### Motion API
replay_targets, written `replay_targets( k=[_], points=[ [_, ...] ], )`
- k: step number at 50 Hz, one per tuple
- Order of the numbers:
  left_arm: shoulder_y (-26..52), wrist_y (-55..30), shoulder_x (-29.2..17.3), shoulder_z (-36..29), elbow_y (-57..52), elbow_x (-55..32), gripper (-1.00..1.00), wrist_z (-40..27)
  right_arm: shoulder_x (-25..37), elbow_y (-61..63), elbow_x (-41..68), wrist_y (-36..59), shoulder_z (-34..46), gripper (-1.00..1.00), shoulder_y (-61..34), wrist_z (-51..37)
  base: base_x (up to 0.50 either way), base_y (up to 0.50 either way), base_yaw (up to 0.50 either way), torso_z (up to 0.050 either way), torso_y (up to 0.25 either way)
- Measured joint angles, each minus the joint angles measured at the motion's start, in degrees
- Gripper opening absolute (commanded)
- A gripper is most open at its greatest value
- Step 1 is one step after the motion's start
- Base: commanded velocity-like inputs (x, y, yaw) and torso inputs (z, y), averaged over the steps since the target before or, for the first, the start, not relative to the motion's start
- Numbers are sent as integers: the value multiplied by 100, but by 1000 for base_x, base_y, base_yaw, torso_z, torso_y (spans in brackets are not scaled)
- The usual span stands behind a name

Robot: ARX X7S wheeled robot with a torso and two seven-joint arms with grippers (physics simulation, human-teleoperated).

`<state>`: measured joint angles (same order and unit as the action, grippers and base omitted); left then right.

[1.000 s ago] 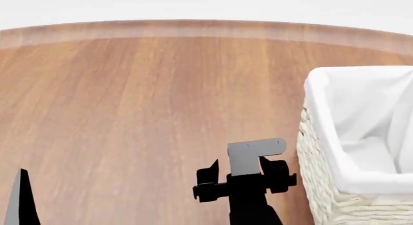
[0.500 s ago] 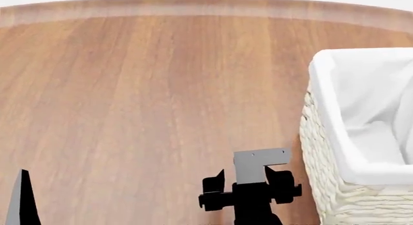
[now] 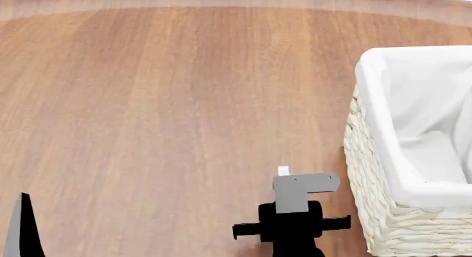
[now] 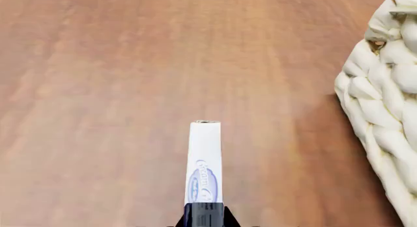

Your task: Pick up the cream cheese box, and put it in the basket.

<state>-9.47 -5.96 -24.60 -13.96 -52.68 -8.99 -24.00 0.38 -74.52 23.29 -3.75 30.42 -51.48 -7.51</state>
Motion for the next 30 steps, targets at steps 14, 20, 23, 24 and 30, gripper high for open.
replay_targets(
  k=[14,20,23,24,30],
  points=[
    [11,29,-22,9,2,-42,100,-37,-6,-31,-1,-8,-68,-100,-13,27,0,0,0,0,0],
    [14,37,-34,8,3,-62,100,-49,71,344,137,160,27,-100,5,-50,0,0,0,0,0],
    [15,44,-39,11,6,-74,100,-56,195,919,217,438,76,-100,75,-180,0,0,0,0,0],
    [15,46,-41,12,6,-77,100,-58,242,1136,243,542,91,-100,98,-229,0,0,0,0,0],
    [16,55,-51,9,7,-90,100,-72,540,2535,392,1200,177,-100,218,-550,0,0,0,0,0]
  ],
)
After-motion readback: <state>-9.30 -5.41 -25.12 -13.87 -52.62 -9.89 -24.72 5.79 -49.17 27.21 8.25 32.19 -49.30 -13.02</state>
